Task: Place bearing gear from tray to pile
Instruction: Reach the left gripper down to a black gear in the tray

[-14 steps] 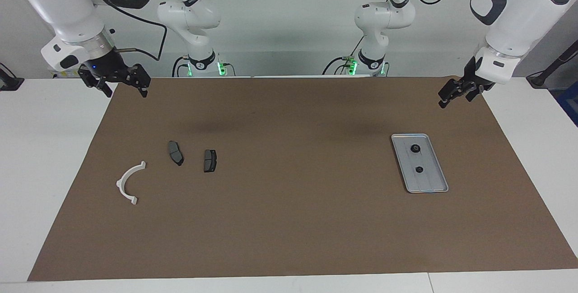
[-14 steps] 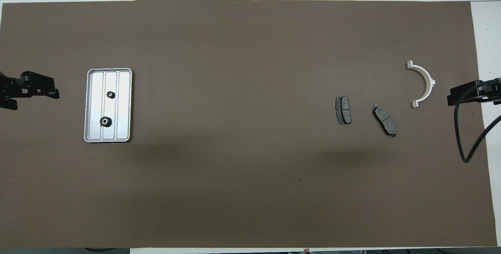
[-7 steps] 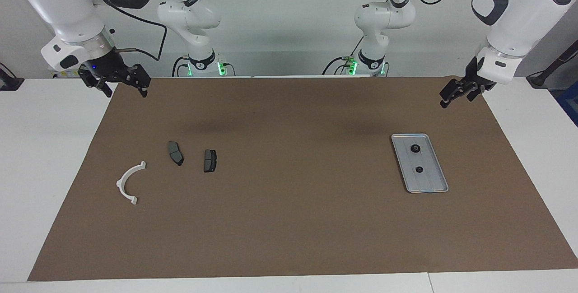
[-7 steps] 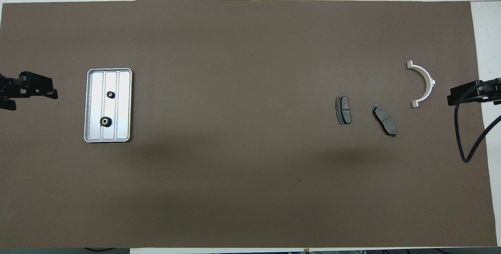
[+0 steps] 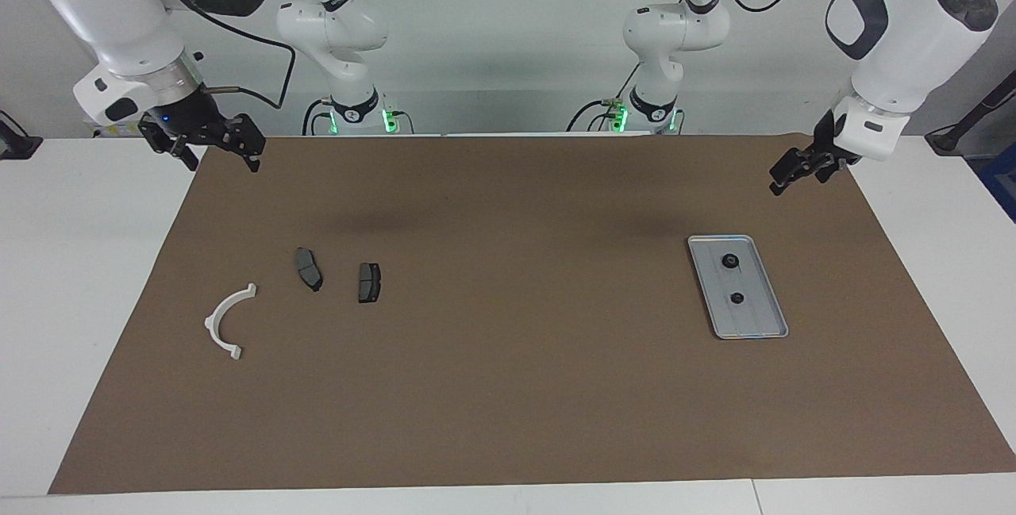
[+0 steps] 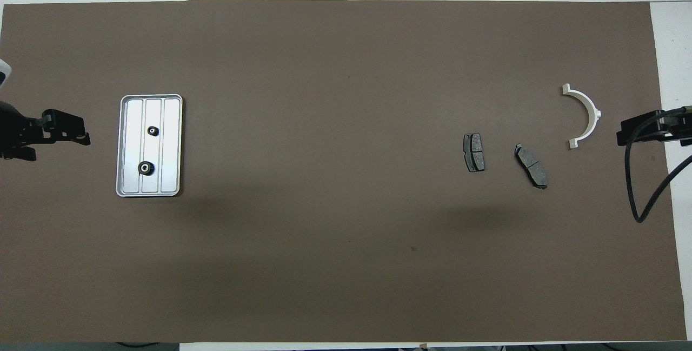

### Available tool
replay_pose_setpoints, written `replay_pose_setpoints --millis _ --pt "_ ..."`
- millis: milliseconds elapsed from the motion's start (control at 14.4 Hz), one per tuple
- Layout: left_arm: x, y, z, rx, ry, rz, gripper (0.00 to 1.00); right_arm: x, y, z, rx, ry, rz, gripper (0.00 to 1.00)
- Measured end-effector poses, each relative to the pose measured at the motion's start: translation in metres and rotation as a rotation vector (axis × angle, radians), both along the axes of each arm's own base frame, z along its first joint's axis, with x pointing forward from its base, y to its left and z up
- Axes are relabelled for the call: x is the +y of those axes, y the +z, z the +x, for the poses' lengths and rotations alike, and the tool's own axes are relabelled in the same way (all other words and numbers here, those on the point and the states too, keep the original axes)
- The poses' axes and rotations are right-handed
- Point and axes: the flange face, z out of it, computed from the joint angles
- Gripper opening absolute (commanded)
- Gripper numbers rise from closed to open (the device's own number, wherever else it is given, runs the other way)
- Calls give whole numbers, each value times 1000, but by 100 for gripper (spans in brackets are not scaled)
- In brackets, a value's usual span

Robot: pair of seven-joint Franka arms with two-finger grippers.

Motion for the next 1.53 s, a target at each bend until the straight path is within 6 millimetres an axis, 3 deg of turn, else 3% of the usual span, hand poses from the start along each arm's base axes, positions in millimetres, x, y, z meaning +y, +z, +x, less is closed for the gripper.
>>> replay_pose_setpoints --millis 626,1251,1529 --pt "-1 -130 -21 -42 -59 3 99 -1 -5 -1 9 -7 1 100" --pt "3 -191 -14 -32 -159 2 94 -2 -5 -1 10 -8 1 100" --pt "2 -213 -11 -16 -163 2 86 -2 -5 -1 10 -9 1 100"
